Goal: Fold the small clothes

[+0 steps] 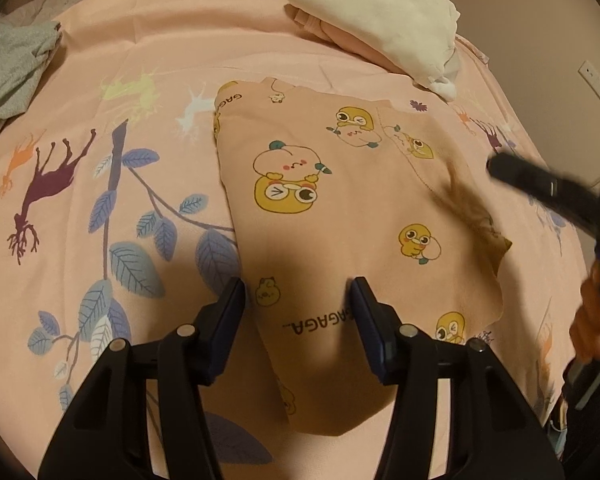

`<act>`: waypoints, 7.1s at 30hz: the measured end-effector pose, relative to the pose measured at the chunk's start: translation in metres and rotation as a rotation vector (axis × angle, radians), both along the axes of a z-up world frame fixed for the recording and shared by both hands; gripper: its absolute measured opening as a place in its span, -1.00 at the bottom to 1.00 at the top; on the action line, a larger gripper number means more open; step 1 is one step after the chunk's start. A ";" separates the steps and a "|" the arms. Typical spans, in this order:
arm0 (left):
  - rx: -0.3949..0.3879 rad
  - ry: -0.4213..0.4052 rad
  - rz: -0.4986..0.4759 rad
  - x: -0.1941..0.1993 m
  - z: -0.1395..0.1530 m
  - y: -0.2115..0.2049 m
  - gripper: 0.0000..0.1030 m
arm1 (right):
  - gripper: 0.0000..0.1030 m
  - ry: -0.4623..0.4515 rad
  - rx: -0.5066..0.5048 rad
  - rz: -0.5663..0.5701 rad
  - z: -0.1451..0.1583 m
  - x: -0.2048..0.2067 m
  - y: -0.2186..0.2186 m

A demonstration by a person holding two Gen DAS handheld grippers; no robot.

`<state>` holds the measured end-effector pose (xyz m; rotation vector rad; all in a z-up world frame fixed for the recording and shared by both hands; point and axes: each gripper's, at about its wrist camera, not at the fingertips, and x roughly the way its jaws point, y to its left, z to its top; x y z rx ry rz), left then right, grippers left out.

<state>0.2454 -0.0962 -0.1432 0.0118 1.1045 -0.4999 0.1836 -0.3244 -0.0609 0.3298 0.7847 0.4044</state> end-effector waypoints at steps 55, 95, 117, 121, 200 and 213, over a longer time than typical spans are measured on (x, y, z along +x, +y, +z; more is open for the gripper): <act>0.025 -0.001 0.005 -0.055 -0.006 0.011 0.07 | -0.67 0.139 -0.103 -0.083 -0.054 -0.055 0.009; -0.187 0.094 0.133 0.001 -0.008 0.028 0.39 | 0.44 0.197 0.341 -0.155 -0.061 -0.034 -0.043; -0.293 0.125 0.091 0.040 -0.014 0.005 0.45 | 0.36 0.243 0.391 -0.041 -0.076 0.044 -0.021; -0.304 0.125 0.084 0.046 -0.017 0.001 0.45 | 0.09 0.250 0.408 -0.053 -0.080 0.051 -0.023; -0.210 -0.099 0.093 -0.101 0.074 0.049 -0.50 | -0.54 -0.078 0.122 0.051 0.020 -0.084 0.066; -0.212 -0.150 0.132 -0.125 0.091 0.079 -0.49 | -0.54 -0.117 0.117 0.109 0.036 -0.092 0.091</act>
